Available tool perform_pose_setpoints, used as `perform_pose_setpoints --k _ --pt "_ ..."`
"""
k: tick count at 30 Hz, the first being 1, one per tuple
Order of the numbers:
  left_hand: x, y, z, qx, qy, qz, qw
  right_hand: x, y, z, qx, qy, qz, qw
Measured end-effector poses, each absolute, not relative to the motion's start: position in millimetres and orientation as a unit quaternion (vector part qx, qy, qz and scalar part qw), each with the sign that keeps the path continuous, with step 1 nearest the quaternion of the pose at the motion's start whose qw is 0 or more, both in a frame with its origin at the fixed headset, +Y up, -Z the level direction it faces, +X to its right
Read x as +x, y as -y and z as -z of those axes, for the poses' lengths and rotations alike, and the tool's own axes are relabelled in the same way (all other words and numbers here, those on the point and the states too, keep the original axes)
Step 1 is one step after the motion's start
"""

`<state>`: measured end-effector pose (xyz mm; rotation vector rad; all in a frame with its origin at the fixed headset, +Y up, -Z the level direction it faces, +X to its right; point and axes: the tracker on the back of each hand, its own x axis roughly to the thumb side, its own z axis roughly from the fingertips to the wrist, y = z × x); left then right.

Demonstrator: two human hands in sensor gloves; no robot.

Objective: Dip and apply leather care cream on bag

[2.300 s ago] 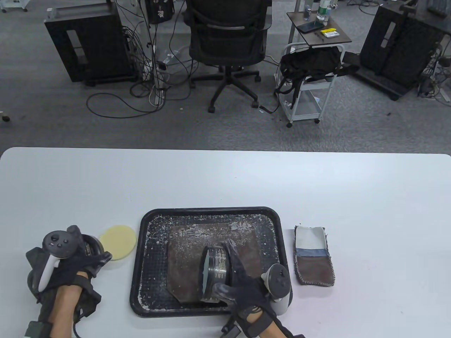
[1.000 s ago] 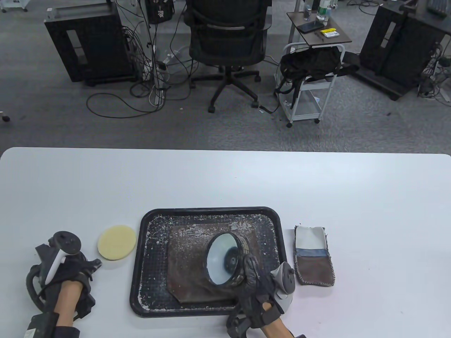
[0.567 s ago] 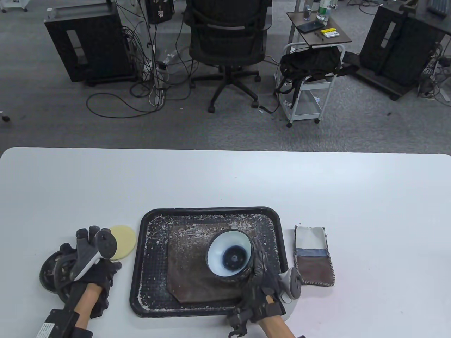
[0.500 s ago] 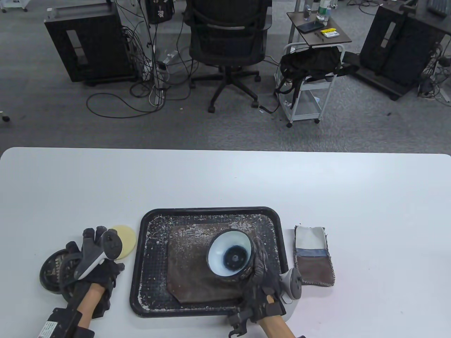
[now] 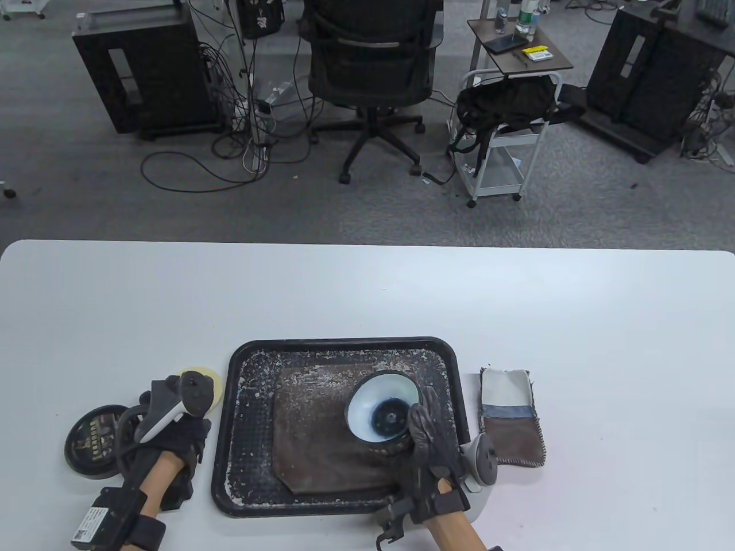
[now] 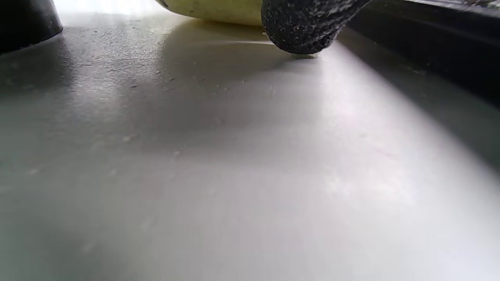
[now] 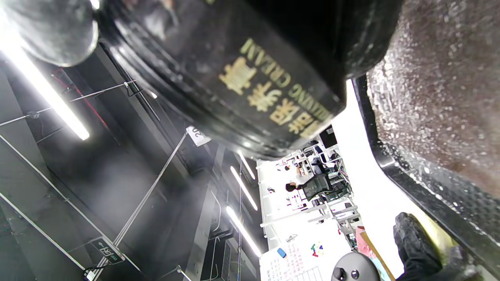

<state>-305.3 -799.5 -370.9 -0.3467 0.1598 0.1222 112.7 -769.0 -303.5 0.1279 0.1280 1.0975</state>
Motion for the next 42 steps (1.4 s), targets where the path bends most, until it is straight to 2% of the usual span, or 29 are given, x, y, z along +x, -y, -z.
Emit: perform_pose_setpoints --k 8,15,18,23,28,31,38,42 --pt "-307.1 793.2 375.6 -0.126 -0.098 -0.076 0.984 110.7 766.5 302.7 0.044 -0.063 -0.557 0.827" --pt "-308.1 777.4 373.0 -0.049 -0.105 -0.112 0.987 112.5 764.4 304.5 0.047 -0.058 -0.567 0.821" --pt "-303.9 766.8 368.9 -0.011 -0.086 -0.129 0.988 113.3 764.6 305.2 0.047 -0.055 -0.570 0.819" --pt "-282.3 743.6 355.4 0.060 -0.017 -0.145 0.988 114.3 765.8 306.3 0.047 -0.049 -0.578 0.813" --pt "-253.0 725.0 337.6 0.092 0.064 -0.142 0.984 113.5 768.6 307.4 0.045 -0.056 -0.588 0.806" --pt "-232.8 718.0 325.1 0.098 0.114 -0.162 0.975 111.9 770.3 307.1 0.039 -0.062 -0.601 0.796" --pt "-175.8 716.2 297.4 0.059 0.235 -0.237 0.941 107.2 772.7 306.4 0.031 -0.071 -0.629 0.773" --pt "-151.9 717.5 285.7 0.074 0.296 -0.228 0.925 102.9 774.4 306.0 0.039 -0.088 -0.636 0.766"
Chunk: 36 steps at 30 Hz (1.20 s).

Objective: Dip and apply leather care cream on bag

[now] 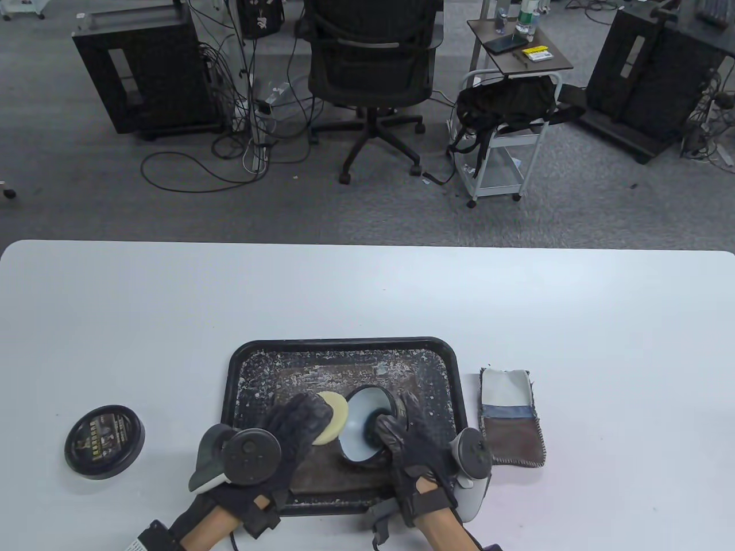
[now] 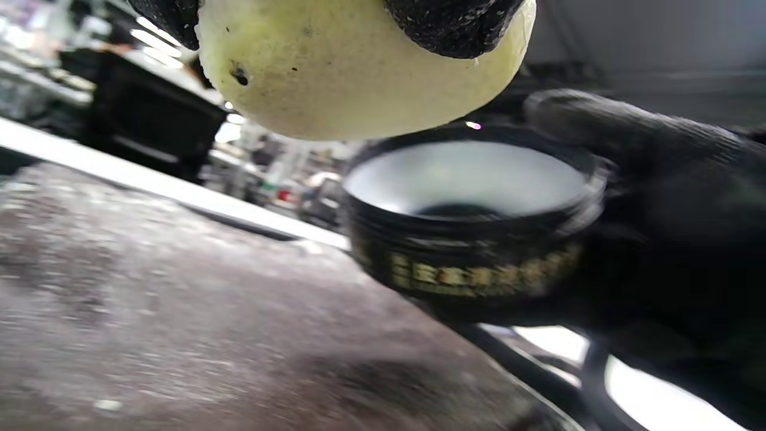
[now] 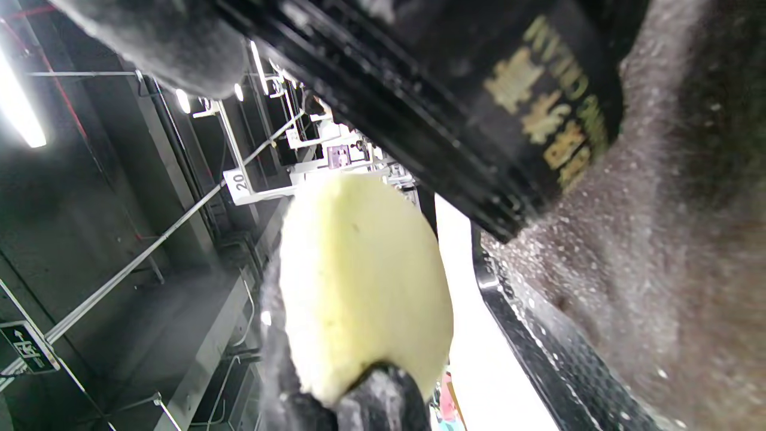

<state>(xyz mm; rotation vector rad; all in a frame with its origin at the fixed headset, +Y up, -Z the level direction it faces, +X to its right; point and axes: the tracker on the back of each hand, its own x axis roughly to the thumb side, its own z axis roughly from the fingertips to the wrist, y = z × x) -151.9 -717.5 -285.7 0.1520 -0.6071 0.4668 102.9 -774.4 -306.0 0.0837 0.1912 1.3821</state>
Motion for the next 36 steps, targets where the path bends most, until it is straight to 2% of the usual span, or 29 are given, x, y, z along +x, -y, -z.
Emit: perform_pose_setpoints --k 2,10,14,27,36 --pt "-145.1 717.9 280.9 0.090 0.310 -0.208 0.923 99.3 774.7 305.6 0.044 -0.094 -0.640 0.761" --pt "-134.7 723.9 274.8 0.085 0.359 -0.207 0.906 78.2 778.0 300.7 0.082 -0.147 -0.632 0.757" --pt "-133.0 725.3 274.1 0.081 0.360 -0.197 0.908 73.3 782.0 298.5 0.090 -0.171 -0.593 0.782" --pt "-123.3 731.3 277.1 0.083 0.311 -0.141 0.936 68.6 771.1 291.8 0.067 -0.125 -0.693 0.706" --pt "-129.5 729.2 273.2 0.081 0.353 -0.174 0.916 74.9 766.7 293.9 0.090 -0.110 -0.677 0.722"
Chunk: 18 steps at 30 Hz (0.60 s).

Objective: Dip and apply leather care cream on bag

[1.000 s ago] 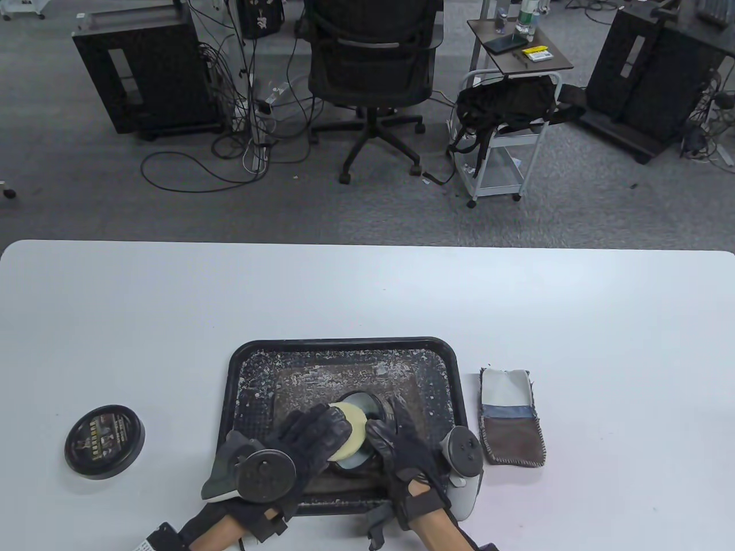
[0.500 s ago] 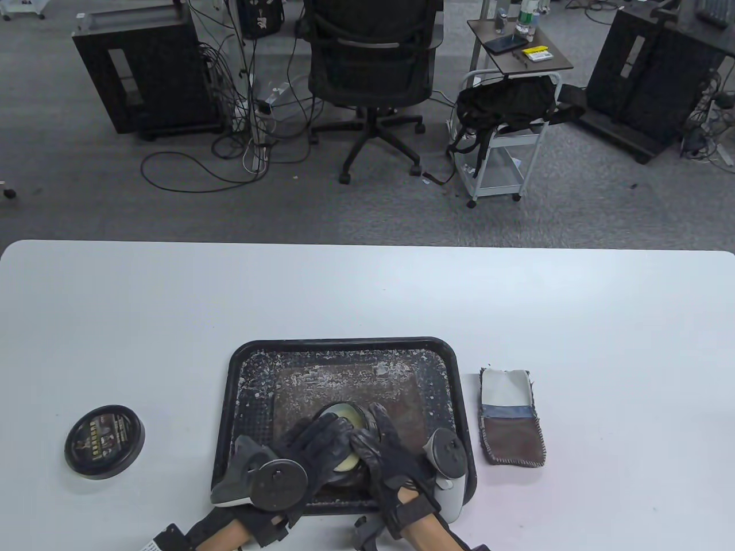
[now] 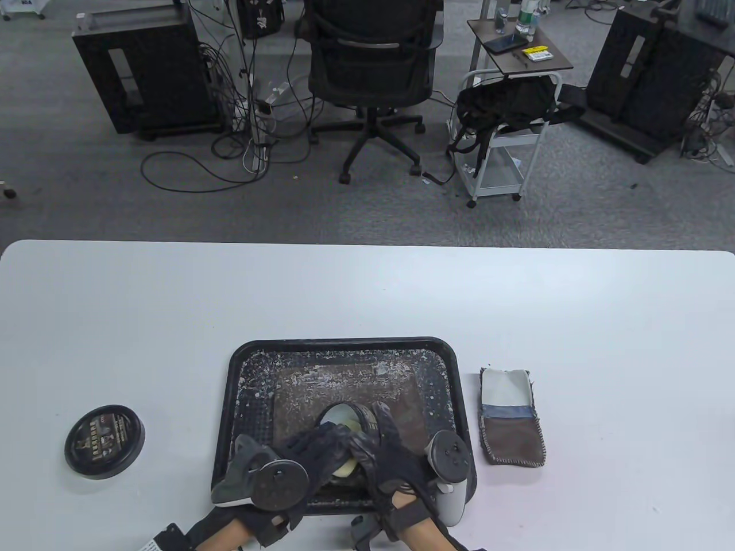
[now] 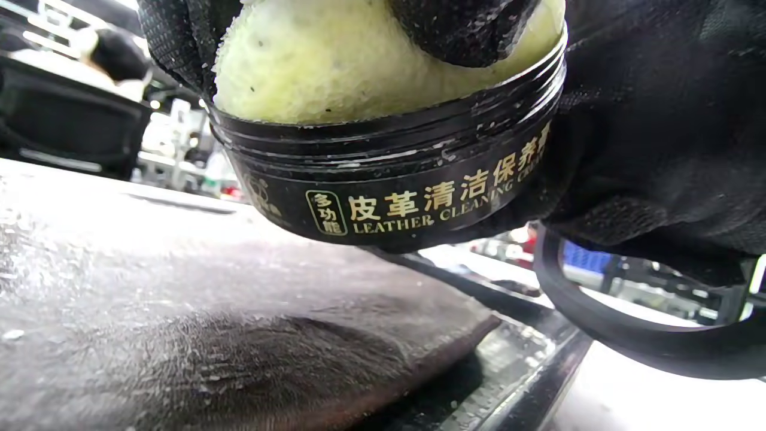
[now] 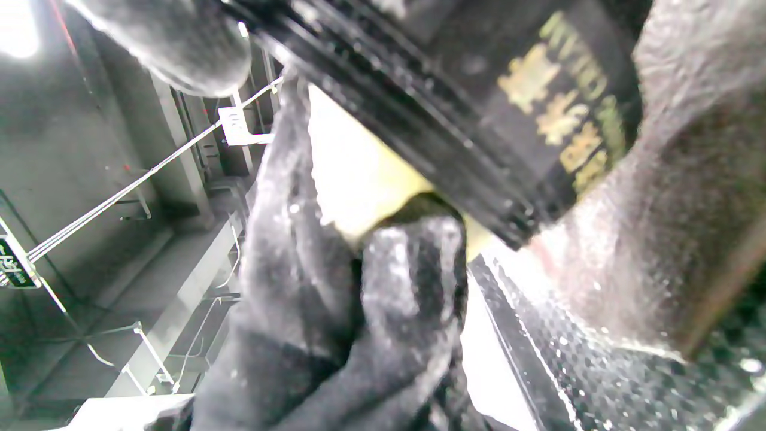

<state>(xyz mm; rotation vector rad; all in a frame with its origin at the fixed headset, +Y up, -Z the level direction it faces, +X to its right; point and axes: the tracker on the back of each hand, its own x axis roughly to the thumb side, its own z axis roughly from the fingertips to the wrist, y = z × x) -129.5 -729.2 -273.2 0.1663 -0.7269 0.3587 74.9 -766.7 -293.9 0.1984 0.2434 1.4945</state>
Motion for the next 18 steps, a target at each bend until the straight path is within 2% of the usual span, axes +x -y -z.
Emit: perform_pose_setpoints --k 8,13,18 --pt "-129.3 735.4 269.2 0.097 0.346 -0.181 0.915 71.7 771.2 291.9 0.089 -0.139 -0.659 0.734" --pt "-124.5 739.7 269.7 0.091 0.338 -0.168 0.921 70.4 769.5 291.5 0.088 -0.132 -0.673 0.723" --pt "-114.7 742.8 270.2 0.085 0.300 -0.122 0.942 69.6 769.6 290.0 0.071 -0.125 -0.710 0.689"
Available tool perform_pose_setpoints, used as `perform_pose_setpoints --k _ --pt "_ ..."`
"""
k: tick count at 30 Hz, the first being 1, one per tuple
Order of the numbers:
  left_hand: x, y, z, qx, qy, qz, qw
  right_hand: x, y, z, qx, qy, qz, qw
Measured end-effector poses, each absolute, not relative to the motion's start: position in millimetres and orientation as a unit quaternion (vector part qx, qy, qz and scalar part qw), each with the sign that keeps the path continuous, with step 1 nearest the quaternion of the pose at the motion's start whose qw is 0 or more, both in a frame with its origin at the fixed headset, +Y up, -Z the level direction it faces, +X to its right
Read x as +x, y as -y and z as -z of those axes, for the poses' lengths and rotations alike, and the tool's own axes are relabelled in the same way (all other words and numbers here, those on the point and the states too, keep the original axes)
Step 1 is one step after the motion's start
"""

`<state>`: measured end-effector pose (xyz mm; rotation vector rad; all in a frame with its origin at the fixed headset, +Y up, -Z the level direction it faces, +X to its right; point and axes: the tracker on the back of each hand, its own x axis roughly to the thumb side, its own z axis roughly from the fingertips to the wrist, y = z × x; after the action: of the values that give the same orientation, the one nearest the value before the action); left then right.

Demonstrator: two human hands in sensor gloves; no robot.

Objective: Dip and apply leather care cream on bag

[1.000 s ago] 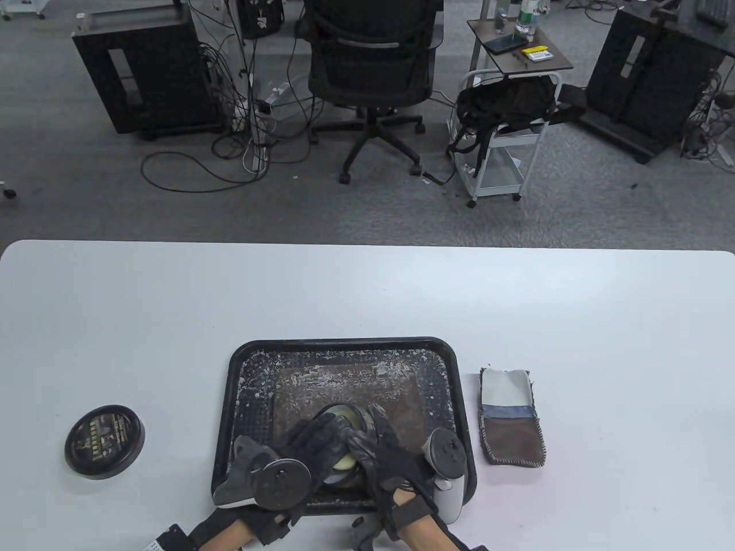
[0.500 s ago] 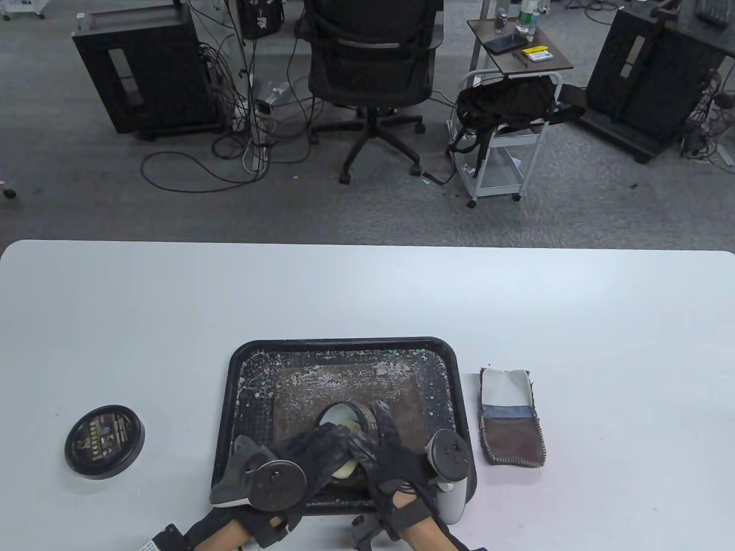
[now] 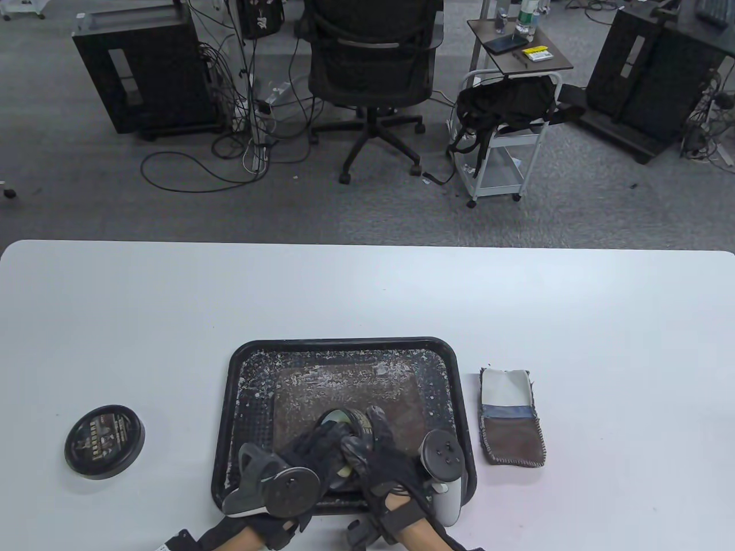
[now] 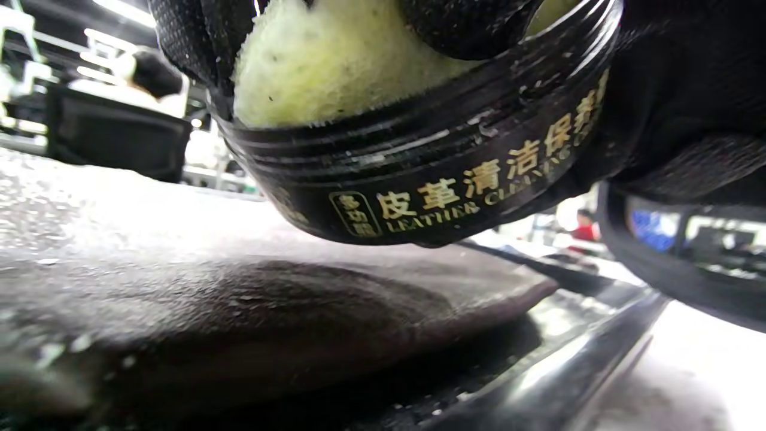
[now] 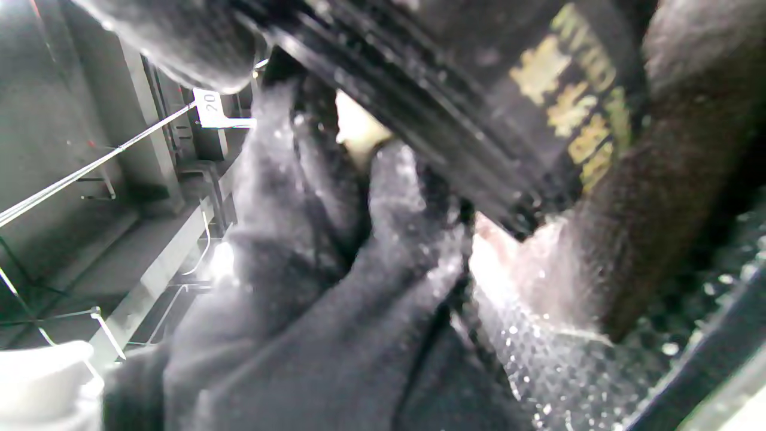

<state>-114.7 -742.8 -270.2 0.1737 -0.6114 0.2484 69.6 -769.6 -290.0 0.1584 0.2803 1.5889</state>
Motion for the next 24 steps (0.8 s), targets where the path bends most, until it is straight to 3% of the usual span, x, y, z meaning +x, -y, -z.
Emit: perform_pose_setpoints --k 4,10,20,24 --pt "-114.2 739.2 271.1 0.069 0.282 -0.145 0.946 70.8 766.0 290.0 0.072 -0.117 -0.719 0.681" --pt "-120.4 739.1 270.3 0.056 0.326 -0.176 0.927 77.1 764.5 291.4 0.069 -0.109 -0.710 0.692" --pt "-123.5 733.8 262.3 0.144 0.324 -0.199 0.914 74.7 767.7 293.1 0.096 -0.135 -0.670 0.724" --pt "-121.9 733.9 262.6 0.145 0.306 -0.184 0.923 71.3 765.9 292.6 0.102 -0.133 -0.676 0.717"
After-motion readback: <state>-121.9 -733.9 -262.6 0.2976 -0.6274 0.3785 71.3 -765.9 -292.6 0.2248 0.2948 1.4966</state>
